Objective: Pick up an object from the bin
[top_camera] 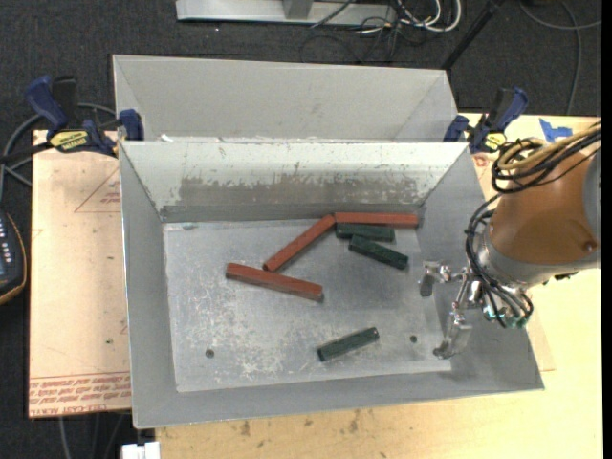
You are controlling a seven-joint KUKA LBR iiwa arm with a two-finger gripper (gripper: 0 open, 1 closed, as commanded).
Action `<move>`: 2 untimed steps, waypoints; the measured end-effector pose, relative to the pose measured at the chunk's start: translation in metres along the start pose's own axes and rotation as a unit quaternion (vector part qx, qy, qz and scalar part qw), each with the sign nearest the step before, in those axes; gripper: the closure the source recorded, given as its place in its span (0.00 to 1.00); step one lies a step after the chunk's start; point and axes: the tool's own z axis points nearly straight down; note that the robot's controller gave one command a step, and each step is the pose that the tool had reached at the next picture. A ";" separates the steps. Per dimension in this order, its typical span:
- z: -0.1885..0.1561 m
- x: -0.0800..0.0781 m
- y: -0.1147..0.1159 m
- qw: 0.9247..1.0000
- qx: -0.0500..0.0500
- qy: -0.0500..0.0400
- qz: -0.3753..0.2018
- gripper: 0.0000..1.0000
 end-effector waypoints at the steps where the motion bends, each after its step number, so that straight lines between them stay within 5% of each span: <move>1: 0.057 0.015 0.070 0.998 0.001 -0.009 -0.070 0.00; 2: 0.056 -0.022 0.115 0.990 0.001 -0.006 -0.139 0.00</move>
Offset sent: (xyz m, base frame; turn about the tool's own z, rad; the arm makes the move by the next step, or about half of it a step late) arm -0.0189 0.0671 -0.0565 -0.1338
